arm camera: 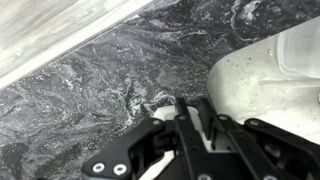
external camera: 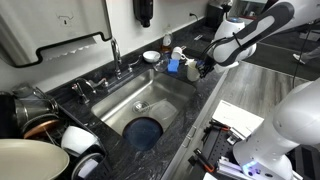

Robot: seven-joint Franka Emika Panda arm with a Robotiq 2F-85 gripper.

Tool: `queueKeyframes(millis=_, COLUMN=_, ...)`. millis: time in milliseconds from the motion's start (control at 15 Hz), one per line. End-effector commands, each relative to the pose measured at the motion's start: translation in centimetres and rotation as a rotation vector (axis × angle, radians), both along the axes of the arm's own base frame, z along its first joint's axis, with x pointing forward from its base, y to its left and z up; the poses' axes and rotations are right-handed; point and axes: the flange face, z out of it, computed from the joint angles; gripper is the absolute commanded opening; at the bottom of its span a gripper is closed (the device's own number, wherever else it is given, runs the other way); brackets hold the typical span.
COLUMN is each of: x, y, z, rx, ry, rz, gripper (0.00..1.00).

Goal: Pick up the white mug

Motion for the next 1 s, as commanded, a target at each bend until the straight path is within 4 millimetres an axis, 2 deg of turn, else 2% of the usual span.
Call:
queueKeyframes(millis=0, x=-1.4, y=1.0, z=2.8, rx=-0.015, ry=0.031, rz=-0.033, gripper=0.04)
queueKeyframes(millis=333, x=-1.6, y=1.7, z=5.0, rx=0.002, ry=0.059, rz=-0.036, gripper=0.04)
queueKeyframes(millis=933, x=-0.5, y=1.7, z=5.5, rx=-0.001, ry=0.033, rz=-0.006, gripper=0.04)
